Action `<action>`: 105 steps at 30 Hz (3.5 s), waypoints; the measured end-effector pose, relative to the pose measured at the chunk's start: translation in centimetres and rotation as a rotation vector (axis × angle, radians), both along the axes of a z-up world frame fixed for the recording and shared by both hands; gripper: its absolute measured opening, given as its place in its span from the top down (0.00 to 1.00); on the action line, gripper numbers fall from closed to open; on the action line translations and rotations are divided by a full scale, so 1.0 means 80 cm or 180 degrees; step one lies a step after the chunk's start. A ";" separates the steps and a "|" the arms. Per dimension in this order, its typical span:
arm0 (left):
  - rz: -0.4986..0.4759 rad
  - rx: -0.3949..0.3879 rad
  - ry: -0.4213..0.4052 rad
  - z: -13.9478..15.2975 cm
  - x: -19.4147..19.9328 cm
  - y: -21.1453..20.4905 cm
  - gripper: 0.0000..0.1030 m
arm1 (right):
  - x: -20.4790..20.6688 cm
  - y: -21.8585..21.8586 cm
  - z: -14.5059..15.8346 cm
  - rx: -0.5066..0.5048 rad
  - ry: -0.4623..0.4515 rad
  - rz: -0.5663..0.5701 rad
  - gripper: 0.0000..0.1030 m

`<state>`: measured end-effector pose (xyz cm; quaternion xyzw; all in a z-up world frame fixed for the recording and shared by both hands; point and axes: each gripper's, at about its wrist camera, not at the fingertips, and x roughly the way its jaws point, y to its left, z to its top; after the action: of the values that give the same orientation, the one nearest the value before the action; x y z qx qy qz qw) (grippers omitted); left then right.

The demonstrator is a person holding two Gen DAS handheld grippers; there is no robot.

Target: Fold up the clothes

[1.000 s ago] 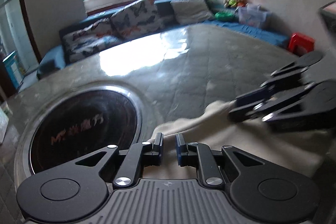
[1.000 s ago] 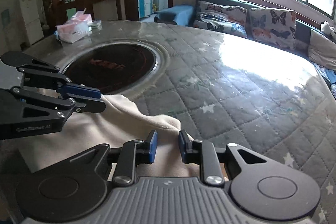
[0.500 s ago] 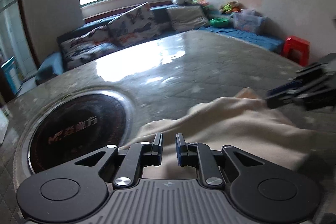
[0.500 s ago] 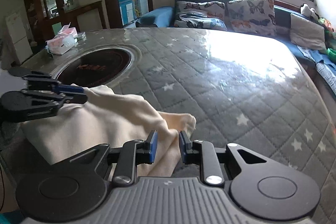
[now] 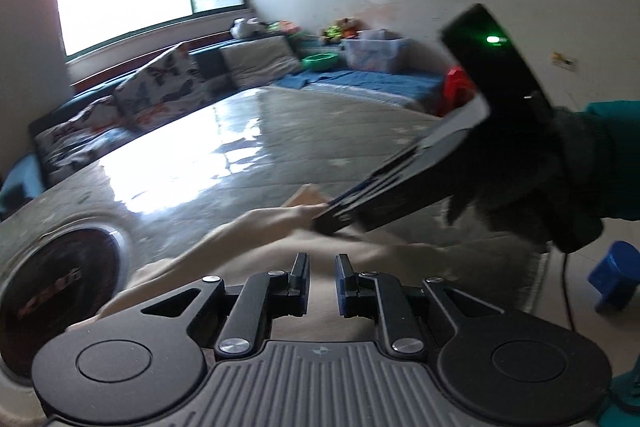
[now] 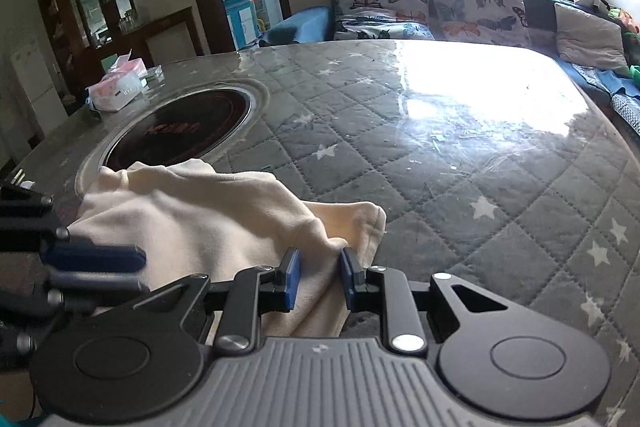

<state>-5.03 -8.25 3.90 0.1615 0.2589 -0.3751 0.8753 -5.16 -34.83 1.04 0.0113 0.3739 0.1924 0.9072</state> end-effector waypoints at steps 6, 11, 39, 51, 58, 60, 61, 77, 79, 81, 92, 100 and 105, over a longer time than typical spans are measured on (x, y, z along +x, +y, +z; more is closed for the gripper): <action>-0.0192 0.0022 0.0093 -0.013 0.000 -0.020 0.85 | -0.006 0.002 0.013 -0.0024 -0.0166 0.0037 0.96; -0.0267 -0.0019 0.0228 -0.027 0.006 -0.028 0.84 | -0.013 0.011 0.027 -0.0273 -0.0368 0.0078 0.97; 0.1134 -0.0163 0.0289 -0.015 0.038 0.165 0.79 | -0.057 0.048 0.031 -0.0359 -0.0207 0.0658 0.80; 0.1283 0.0034 0.0214 -0.021 0.083 0.156 0.74 | -0.014 0.054 0.014 -0.0264 -0.0117 0.0526 0.76; 0.1208 0.0030 0.0237 -0.017 0.108 0.127 0.74 | 0.020 0.075 0.022 -0.0231 -0.0177 0.0496 0.76; 0.1213 0.0042 0.0255 -0.019 0.118 0.119 0.74 | 0.037 0.085 0.017 -0.0238 -0.0136 0.0466 0.76; 0.1216 0.0044 0.0267 -0.020 0.123 0.115 0.74 | 0.045 0.089 0.013 -0.0243 -0.0112 0.0448 0.76; 0.1420 0.0083 0.0310 -0.027 0.127 0.129 0.53 | 0.044 0.110 0.005 -0.0390 -0.0142 0.0498 0.69; 0.1467 0.0030 0.0290 -0.021 0.116 0.138 0.44 | 0.037 0.112 0.009 -0.0408 -0.0184 0.0510 0.68; 0.1483 -0.0007 0.0250 -0.015 0.103 0.145 0.35 | 0.027 0.114 0.018 -0.0380 -0.0258 0.0534 0.61; 0.1652 -0.0046 0.0272 -0.025 0.071 0.176 0.31 | -0.045 0.155 0.014 -0.0476 -0.0389 0.1042 0.46; 0.1798 -0.0105 0.0279 -0.025 0.067 0.192 0.32 | -0.069 0.185 0.026 -0.0610 -0.0644 0.1294 0.45; 0.1819 -0.0101 0.0322 -0.030 0.071 0.201 0.30 | -0.059 0.212 0.006 -0.0636 -0.0526 0.1406 0.45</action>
<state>0.62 7.80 1.52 0.0495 0.3313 -0.1249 0.9339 -9.86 -17.83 1.49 -0.1761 0.3090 0.3483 0.8673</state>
